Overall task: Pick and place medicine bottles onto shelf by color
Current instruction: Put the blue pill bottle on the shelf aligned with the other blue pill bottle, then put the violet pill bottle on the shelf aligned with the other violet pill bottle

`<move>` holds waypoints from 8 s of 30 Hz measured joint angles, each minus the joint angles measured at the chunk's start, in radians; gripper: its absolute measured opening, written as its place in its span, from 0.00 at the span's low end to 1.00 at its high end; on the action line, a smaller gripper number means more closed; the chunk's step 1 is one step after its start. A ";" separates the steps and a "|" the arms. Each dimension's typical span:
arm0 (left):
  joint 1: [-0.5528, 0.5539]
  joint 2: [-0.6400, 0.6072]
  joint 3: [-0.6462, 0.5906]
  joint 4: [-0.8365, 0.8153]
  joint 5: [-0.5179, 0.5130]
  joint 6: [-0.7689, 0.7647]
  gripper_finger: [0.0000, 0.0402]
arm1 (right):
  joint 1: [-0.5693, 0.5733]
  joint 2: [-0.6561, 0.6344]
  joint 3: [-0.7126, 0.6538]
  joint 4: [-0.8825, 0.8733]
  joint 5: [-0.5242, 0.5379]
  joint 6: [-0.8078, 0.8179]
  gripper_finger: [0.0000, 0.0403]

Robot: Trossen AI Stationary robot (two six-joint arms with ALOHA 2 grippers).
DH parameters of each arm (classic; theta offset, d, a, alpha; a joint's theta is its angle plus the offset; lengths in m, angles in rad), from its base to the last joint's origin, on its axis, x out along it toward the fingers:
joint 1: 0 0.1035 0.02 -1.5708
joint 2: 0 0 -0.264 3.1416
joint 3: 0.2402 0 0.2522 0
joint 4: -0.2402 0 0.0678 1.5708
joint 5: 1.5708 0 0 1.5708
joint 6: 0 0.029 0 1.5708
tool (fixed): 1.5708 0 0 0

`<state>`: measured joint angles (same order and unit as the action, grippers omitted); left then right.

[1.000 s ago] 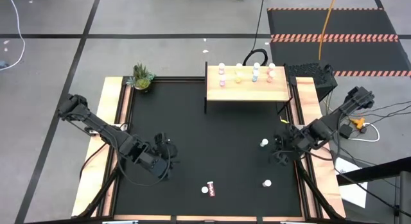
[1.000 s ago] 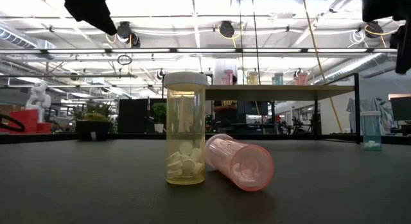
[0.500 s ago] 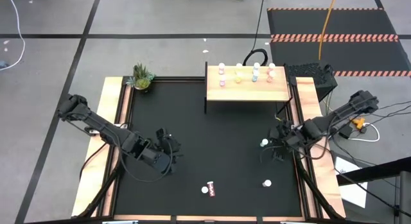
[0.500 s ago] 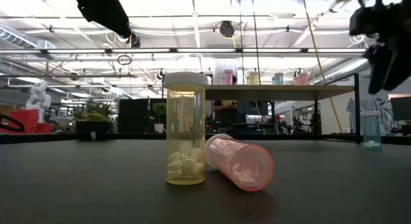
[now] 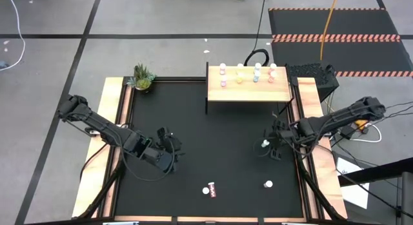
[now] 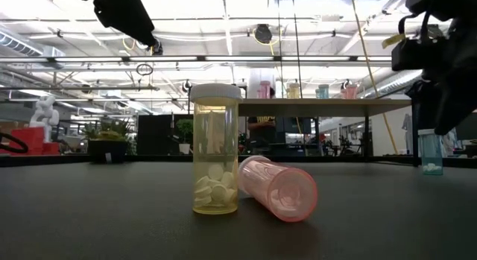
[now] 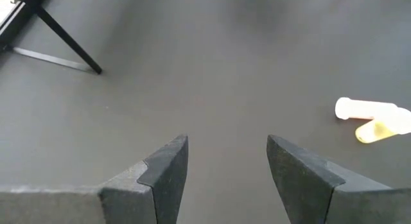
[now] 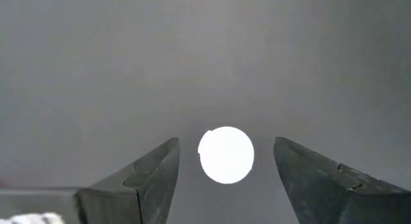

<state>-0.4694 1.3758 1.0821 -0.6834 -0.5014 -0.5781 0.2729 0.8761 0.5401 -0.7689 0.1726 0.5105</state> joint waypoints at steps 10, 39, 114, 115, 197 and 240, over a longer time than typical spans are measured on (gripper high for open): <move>0.001 0.000 0.000 -0.002 0.000 0.027 0.53 | -0.048 0.012 -0.002 0.013 -0.071 -0.029 0.45; 0.019 0.000 0.000 -0.006 0.005 0.061 0.53 | -0.236 0.112 0.360 -0.092 -0.072 -0.103 0.27; -0.043 0.000 0.000 -0.069 -0.051 -0.198 0.53 | -0.961 0.247 0.927 -0.338 -0.197 -0.577 0.45; -0.040 0.000 0.000 -0.069 -0.050 -0.184 0.53 | -0.939 0.228 0.927 -0.354 -0.197 -0.571 0.45; -0.014 0.000 0.000 0.141 0.047 0.138 0.53 | 0.567 0.546 0.359 0.064 -0.143 0.332 0.45; 0.021 0.001 0.000 0.140 0.082 0.124 0.53 | 0.566 0.546 0.345 0.133 -0.066 0.244 0.29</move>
<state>-0.4480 1.3766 1.0817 -0.5435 -0.4194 -0.4541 0.8387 1.4223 0.8852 -0.6363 0.1067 0.7544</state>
